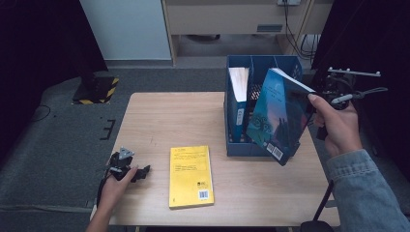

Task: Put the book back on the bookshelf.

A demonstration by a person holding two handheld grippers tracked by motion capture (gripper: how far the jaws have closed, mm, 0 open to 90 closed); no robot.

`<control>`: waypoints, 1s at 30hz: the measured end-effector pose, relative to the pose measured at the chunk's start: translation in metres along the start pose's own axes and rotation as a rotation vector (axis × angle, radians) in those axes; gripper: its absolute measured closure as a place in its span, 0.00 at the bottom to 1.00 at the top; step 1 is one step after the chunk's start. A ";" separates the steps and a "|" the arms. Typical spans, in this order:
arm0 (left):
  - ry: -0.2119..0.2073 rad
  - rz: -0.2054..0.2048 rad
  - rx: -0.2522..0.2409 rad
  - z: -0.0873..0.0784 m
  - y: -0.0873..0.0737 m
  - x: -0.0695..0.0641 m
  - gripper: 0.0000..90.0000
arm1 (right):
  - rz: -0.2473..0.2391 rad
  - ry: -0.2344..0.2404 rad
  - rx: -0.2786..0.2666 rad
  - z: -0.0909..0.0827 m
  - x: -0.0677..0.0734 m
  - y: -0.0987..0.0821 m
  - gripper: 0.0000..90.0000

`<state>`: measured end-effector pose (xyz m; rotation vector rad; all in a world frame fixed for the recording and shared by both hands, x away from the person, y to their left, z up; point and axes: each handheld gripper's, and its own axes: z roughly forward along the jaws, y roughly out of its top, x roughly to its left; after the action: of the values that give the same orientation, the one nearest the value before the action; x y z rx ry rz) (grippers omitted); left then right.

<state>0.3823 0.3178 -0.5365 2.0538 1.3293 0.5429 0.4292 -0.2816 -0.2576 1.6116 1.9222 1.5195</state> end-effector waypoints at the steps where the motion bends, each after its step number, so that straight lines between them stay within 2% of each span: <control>1: 0.000 0.000 0.000 0.000 0.000 0.000 0.00 | 0.002 -0.001 0.000 0.001 0.000 0.000 0.80; 14: 0.000 0.000 0.000 0.000 0.000 0.000 0.00 | -0.004 -0.053 -0.023 0.001 -0.001 0.008 0.80; 17: 0.000 -0.001 -0.001 0.000 0.000 0.000 0.00 | -0.019 -0.079 -0.023 0.004 0.001 0.012 0.80; 23: 0.000 -0.001 0.000 0.000 0.000 0.000 0.00 | -0.017 -0.111 -0.029 0.008 -0.002 0.016 0.81; 30: 0.000 -0.002 -0.001 0.000 0.000 0.000 0.00 | -0.039 -0.165 -0.031 0.020 0.001 0.016 0.80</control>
<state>0.3822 0.3175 -0.5365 2.0519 1.3305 0.5425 0.4521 -0.2715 -0.2537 1.6215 1.8227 1.3483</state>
